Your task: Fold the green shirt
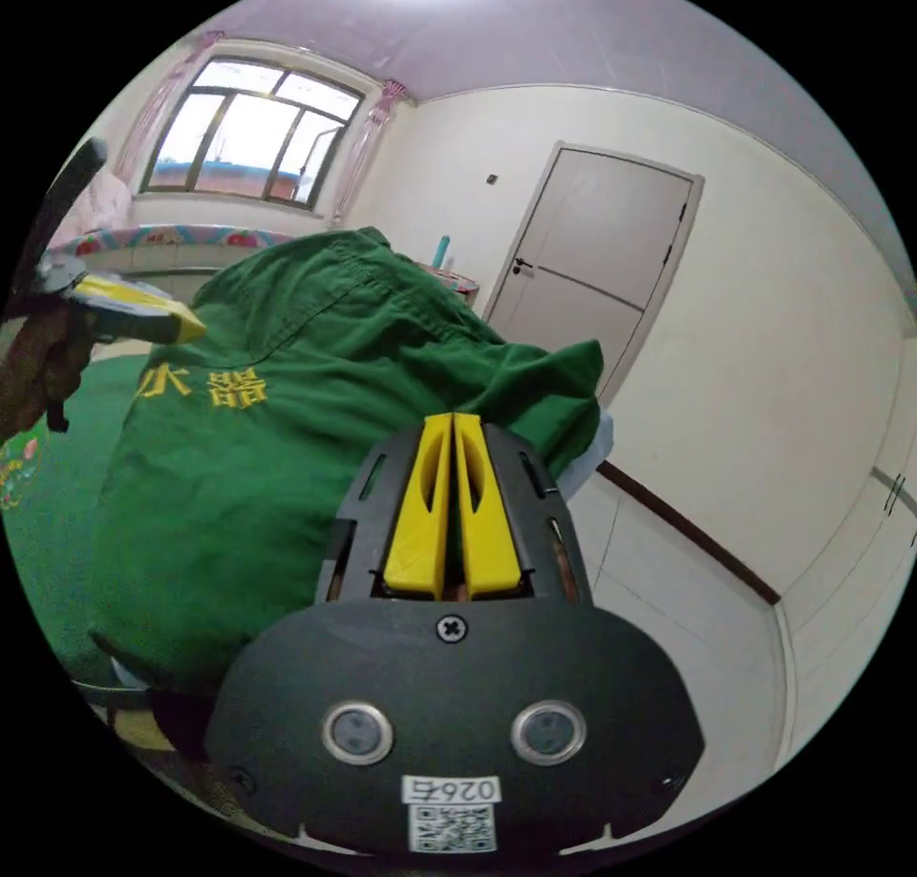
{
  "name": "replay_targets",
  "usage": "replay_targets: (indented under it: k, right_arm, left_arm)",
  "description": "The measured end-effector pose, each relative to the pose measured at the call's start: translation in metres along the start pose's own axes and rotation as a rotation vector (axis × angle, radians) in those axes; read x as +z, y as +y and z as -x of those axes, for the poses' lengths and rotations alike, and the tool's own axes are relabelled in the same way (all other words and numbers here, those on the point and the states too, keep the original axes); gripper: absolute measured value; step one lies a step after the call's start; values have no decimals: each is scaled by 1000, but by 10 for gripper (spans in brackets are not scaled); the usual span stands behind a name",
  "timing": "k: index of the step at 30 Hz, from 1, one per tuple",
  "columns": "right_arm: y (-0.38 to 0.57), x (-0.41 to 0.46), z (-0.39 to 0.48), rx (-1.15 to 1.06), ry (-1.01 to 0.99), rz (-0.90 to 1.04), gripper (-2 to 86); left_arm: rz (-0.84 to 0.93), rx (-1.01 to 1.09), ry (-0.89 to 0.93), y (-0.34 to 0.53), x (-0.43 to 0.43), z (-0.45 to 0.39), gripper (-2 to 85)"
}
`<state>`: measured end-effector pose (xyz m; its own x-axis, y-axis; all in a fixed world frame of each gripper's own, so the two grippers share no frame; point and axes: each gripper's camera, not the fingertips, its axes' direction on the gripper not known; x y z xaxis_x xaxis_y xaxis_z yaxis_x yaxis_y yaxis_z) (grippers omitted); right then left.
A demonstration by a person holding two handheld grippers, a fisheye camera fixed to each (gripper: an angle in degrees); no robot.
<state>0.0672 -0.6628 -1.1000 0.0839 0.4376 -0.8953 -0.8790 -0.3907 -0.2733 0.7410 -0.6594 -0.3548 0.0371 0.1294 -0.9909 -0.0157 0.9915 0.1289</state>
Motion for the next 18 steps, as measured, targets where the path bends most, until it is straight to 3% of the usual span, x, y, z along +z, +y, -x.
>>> replay_targets:
  k: [4,8,12,18]
  right_arm:
    - [65,-92,22,184,-70,-182,-11]
    - [136,-193,93,111,-196,-361,-12]
    - [176,-253,189,-72,-345,-344,-11]
    - [226,-365,380,-354,-877,-341,-9]
  left_arm:
    - [-21,39,-228,92,-115,-10,-8]
    - [64,13,-484,188,-232,-6,-7]
    - [162,-243,-683,310,-401,10,-7]
    - [157,-706,-1048,510,-656,-25,0]
